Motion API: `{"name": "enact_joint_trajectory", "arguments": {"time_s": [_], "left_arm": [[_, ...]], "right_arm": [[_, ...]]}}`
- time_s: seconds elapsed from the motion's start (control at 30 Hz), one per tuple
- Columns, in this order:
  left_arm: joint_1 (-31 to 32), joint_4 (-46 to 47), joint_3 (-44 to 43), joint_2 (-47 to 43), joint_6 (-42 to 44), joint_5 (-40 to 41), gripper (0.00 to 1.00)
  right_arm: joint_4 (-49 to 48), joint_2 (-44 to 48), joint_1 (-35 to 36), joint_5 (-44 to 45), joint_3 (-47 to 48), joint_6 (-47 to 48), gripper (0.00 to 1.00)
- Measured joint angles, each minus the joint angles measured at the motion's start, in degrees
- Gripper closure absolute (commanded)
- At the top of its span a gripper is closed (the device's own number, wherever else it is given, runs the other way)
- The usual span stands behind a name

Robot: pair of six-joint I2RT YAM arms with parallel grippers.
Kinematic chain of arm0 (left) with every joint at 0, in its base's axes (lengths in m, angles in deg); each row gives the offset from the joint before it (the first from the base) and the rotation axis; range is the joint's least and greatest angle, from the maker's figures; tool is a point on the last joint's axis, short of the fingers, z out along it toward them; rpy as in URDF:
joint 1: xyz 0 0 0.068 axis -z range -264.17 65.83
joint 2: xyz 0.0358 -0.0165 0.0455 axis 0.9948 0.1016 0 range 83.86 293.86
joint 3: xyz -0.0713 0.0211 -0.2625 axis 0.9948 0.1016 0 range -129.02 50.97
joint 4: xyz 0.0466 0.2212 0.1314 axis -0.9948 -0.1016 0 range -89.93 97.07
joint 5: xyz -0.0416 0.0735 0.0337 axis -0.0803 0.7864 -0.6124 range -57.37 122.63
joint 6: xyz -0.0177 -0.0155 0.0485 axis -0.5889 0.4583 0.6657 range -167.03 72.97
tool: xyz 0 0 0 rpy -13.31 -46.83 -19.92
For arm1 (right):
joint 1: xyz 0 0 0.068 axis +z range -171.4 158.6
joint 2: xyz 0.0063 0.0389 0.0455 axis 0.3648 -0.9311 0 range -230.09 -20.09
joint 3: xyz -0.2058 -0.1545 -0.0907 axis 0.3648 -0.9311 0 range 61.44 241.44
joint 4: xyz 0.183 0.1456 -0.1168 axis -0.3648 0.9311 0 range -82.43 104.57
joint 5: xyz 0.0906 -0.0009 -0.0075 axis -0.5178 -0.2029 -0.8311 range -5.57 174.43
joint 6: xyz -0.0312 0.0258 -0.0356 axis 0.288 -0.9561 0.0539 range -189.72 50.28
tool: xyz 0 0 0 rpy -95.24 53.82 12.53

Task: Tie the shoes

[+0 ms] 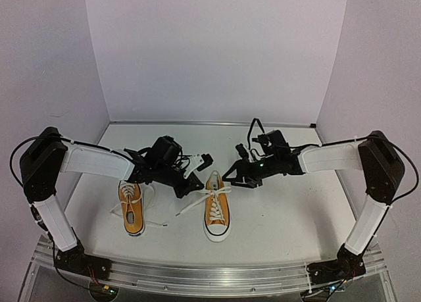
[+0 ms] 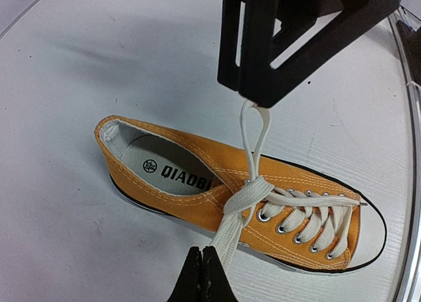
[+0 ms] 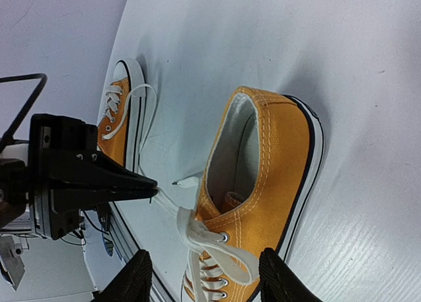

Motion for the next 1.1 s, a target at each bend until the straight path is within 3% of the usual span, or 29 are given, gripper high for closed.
{"name": "enact_joint_trajectory", "arguments": {"time_s": [0.27,0.57,0.87,1.1], "left_arm": [[0.0,0.0,-0.2,0.0,0.0,-0.3,1.0],[0.0,0.0,-0.2,0.0,0.2,-0.3,1.0],[0.0,0.0,-0.2,0.0,0.4,-0.1,1.0],[0.0,1.3,0.8,0.0,-0.6,0.0,1.0]], "right_arm": [[0.4,-7.2,0.0,-4.6,2.9,1.7,0.65],[0.7,-7.9,0.2,-7.5,3.7,3.1,0.99],[1.0,-7.2,0.2,-6.1,2.9,3.4,1.0],[-3.9,-0.6,0.3,-0.1,-6.2,-1.8,1.0]]}}
